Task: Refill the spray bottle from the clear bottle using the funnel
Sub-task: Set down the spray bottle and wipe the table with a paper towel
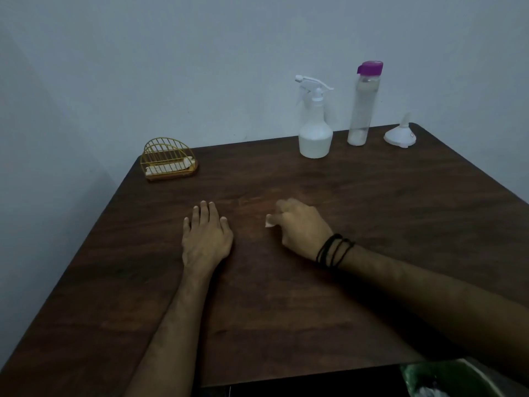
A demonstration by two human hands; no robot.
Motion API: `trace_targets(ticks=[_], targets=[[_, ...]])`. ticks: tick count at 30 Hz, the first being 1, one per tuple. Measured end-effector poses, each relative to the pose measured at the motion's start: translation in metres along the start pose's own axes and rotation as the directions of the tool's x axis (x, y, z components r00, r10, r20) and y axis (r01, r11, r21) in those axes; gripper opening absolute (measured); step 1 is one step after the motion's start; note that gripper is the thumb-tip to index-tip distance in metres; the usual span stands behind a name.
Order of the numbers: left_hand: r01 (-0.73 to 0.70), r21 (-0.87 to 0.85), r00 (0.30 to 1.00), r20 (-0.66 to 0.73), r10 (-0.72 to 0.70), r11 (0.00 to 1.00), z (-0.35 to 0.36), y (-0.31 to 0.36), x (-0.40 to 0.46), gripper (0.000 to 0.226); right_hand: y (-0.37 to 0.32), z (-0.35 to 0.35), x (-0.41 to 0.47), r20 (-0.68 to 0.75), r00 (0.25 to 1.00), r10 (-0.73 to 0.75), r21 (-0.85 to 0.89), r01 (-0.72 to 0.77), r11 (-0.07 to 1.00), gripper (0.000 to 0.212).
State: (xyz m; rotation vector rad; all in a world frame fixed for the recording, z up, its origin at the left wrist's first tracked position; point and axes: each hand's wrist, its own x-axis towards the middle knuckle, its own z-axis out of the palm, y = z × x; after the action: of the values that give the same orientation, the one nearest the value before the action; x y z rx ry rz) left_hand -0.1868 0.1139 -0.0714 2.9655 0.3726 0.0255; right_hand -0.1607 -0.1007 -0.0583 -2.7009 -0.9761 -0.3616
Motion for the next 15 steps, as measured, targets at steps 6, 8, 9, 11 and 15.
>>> trace_targets(ticks=[6,8,9,11,15], targets=[[-0.008,-0.007,1.0,0.002,0.008,1.0,-0.002,-0.001,-0.002,0.06,0.059,-0.009,0.037,0.061,0.99,0.124,-0.005,-0.124,0.992,0.034],[-0.008,-0.004,1.0,-0.006,0.008,1.0,-0.002,-0.001,-0.002,0.06,0.1,-0.016,0.048,0.035,0.955,0.296,-0.056,-0.294,0.954,0.031],[-0.007,-0.002,1.0,-0.012,0.007,1.0,-0.001,0.0,-0.002,0.06,0.113,-0.016,0.05,0.013,0.936,0.353,-0.055,-0.351,0.935,0.03],[-0.002,-0.003,1.0,-0.017,0.002,1.0,0.0,0.001,-0.001,0.06,0.113,-0.014,0.05,-0.014,0.919,0.395,-0.039,-0.395,0.918,0.03],[0.007,-0.002,1.0,-0.013,-0.008,1.0,0.002,0.002,0.001,0.06,0.038,0.007,0.044,-0.012,0.987,0.159,0.054,-0.158,0.986,0.03]])
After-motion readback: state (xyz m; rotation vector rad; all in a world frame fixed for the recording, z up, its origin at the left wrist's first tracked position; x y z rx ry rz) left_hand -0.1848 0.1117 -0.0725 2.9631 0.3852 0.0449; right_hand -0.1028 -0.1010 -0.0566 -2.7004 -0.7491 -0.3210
